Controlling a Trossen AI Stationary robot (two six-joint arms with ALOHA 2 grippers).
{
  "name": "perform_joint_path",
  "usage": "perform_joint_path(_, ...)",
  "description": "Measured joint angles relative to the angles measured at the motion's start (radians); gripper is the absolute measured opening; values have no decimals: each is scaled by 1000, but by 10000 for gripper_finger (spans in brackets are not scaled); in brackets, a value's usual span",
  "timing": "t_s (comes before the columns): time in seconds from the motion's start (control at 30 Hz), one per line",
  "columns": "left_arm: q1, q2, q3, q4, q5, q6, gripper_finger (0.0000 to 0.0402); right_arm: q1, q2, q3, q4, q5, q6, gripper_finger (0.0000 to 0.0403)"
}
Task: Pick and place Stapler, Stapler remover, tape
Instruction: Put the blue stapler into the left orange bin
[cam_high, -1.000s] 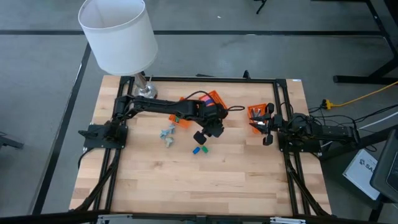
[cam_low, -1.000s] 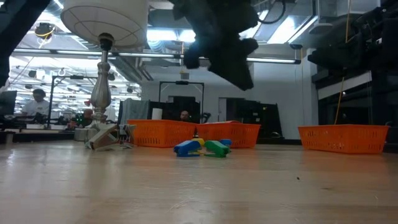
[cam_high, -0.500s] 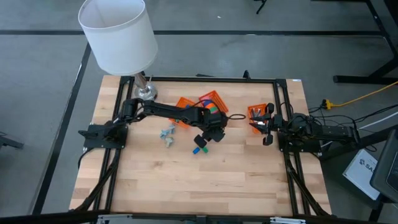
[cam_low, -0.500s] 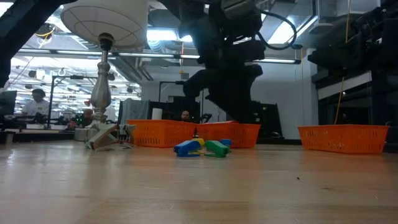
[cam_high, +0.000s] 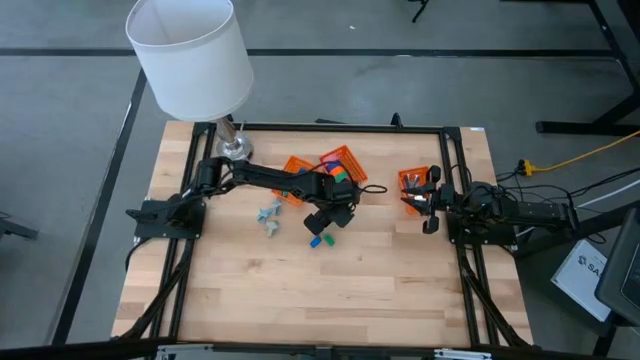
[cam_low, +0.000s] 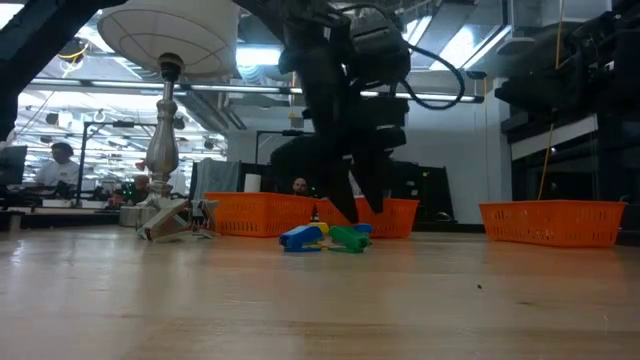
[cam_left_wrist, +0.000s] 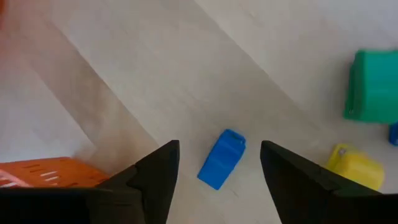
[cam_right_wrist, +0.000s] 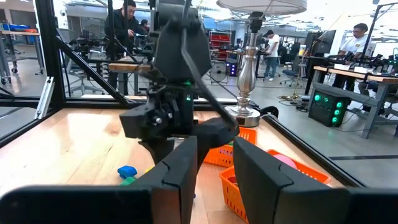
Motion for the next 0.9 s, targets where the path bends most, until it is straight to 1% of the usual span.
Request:
perform_joint_path(0.23,3,0,-61,45,-8,42,215,0,0,0,0,0,0,108)
perform_joint_path(0.3,5,0,-80,94,-8,40,211,0,0,0,0,0,0,108)
perform_joint_path(0.47,6,0,-107,132,-8,48,194,0,0,0,0,0,0,108)
perform_joint_path(0.57,6,-1,-119,135,-9,51,176,0,0,0,0,0,0,108)
perform_joint_path(0.67,9,-1,-121,134,-8,20,152,0,0,0,0,0,0,108)
perform_joint_path(0.9,23,-1,-121,131,-10,-76,74,0,0,0,0,0,0,108)
